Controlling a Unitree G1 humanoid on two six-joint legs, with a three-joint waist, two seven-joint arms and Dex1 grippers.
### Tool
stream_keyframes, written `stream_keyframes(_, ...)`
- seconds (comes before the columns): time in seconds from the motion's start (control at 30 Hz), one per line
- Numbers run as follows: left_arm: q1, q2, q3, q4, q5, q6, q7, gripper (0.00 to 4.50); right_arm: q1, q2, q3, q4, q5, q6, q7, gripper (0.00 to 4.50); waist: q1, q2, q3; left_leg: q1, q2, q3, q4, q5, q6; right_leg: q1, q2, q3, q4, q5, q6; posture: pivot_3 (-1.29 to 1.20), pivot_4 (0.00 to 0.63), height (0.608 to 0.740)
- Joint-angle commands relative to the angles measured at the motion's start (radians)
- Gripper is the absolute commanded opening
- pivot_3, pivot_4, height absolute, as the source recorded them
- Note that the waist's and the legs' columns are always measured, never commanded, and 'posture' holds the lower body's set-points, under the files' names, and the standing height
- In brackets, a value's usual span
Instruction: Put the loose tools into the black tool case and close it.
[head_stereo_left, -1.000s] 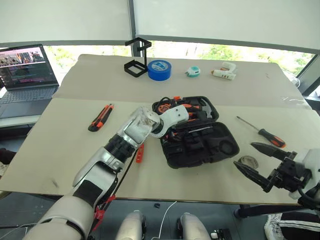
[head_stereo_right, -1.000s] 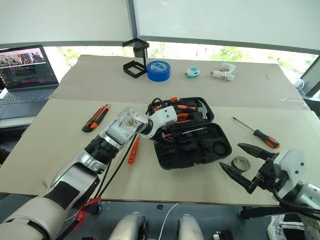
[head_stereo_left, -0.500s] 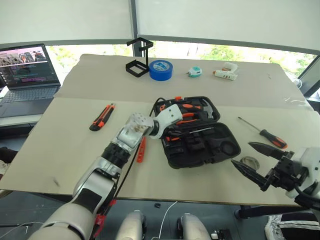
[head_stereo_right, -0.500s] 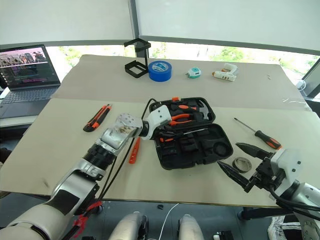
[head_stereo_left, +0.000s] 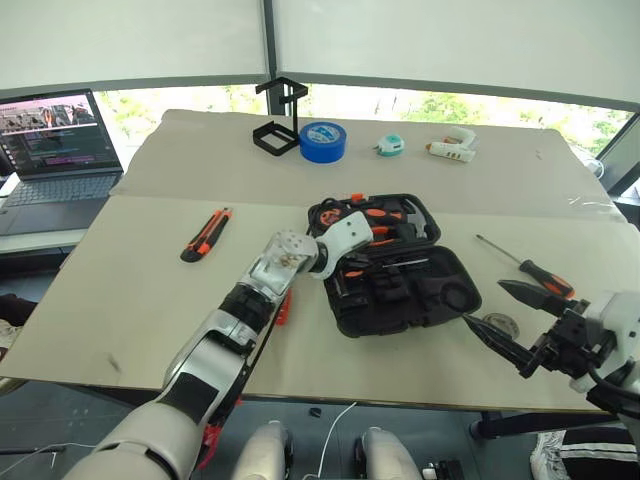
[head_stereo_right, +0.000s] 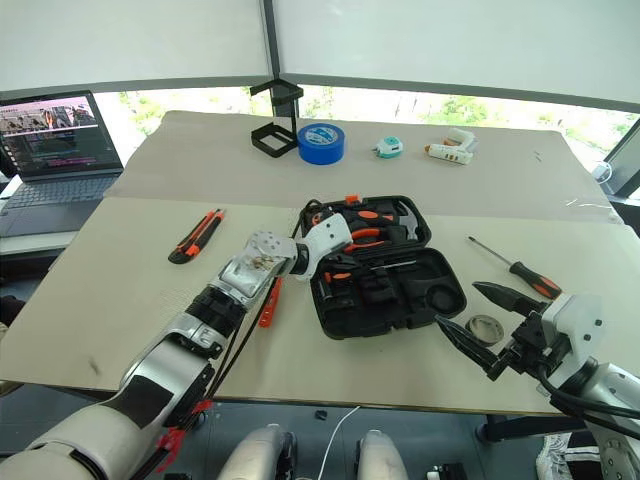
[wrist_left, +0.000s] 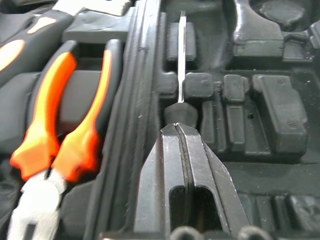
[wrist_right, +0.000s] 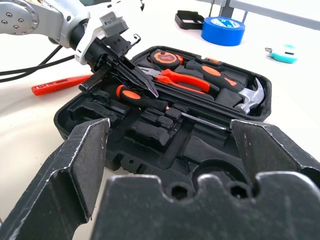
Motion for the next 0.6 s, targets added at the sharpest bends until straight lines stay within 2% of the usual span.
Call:
stream_keyframes(0.03,0.029,0.01,-0.02,0.009,0.01,0.015,-0.053,0.01,0.011,0.009,-0.04,0.01,-0.002,-0.024,-0.006,4.5,-0.001,0.0,0.0,0.0,0.0,0.0,0.0,0.0,0.0,0.0,0.0,0.0,0.0,0.0,0.0,0.0,0.15,0.74)
stream_keyframes(0.1,0.039,0.03,0.006,-0.021,-0.006,-0.018,-0.066,0.01,0.014,0.012,-0.067,0.03,-0.005,-0.036,-0.009,4.5,-0.005,0.001,0.0,0.0,0.0,0.0,0.0,0.0,0.0,0.0,0.0,0.0,0.0,0.0,0.0,0.0,0.15,0.74)
stream_keyframes(0.2,0.089,0.079,0.15,-0.158,-0.158,-0.105,-0.164,0.72,0.02,0.018,-0.17,0.136,-0.017,-0.092,-0.013,4.5,-0.012,0.001,-0.001,-0.001,0.001,0.001,-0.001,0.0,0.0,-0.002,0.0,0.001,0.0,0.0,0.0,0.0,0.15,0.74)
stream_keyframes(0.27,0.138,0.126,0.254,-0.245,-0.274,-0.188,-0.255,1.47,0.04,0.013,-0.23,0.235,-0.043,-0.15,0.012,4.5,-0.015,0.001,0.0,-0.002,0.001,0.001,-0.002,0.0,0.0,-0.004,0.0,0.001,0.0,0.0,0.0,0.0,0.15,0.74)
stream_keyframes(0.33,0.186,0.191,0.341,-0.307,-0.38,-0.175,-0.339,2.24,0.053,0.01,-0.273,0.333,-0.075,-0.204,0.024,4.5,-0.015,0.002,0.0,-0.003,0.002,0.001,-0.003,0.0,0.0,-0.005,0.001,0.001,0.0,0.0,-0.001,0.0,0.15,0.74)
stream_keyframes(0.43,0.261,0.306,0.387,-0.351,-0.424,-0.156,-0.436,2.96,0.059,0.011,-0.31,0.445,-0.105,-0.257,0.017,4.5,-0.016,0.003,-0.001,-0.002,0.002,0.001,-0.003,0.0,0.0,-0.004,0.0,0.001,0.0,0.0,-0.001,0.0,0.15,0.74)
stream_keyframes(0.47,0.289,0.337,0.404,-0.359,-0.431,-0.169,-0.448,3.43,0.063,0.011,-0.314,0.478,-0.119,-0.284,0.019,4.5,-0.019,0.007,-0.003,0.0,0.002,0.002,-0.003,0.0,0.0,-0.002,0.0,0.001,0.0,0.0,-0.001,0.0,0.15,0.74)
stream_keyframes(0.57,0.387,0.43,0.476,-0.376,-0.464,-0.204,-0.487,4.34,0.075,0.009,-0.321,0.591,-0.158,-0.364,0.03,4.5,-0.02,0.009,-0.005,0.002,0.002,0.003,-0.004,0.0,0.0,-0.001,-0.001,0.002,-0.001,0.0,-0.001,0.0,0.15,0.74)
stream_keyframes(0.6,0.431,0.463,0.505,-0.386,-0.472,-0.217,-0.496,4.43,0.078,0.008,-0.322,0.628,-0.162,-0.379,0.036,4.5,-0.021,0.009,-0.005,0.002,0.002,0.003,-0.004,0.0,0.0,-0.001,0.0,0.002,-0.001,0.0,-0.001,0.0,0.15,0.74)
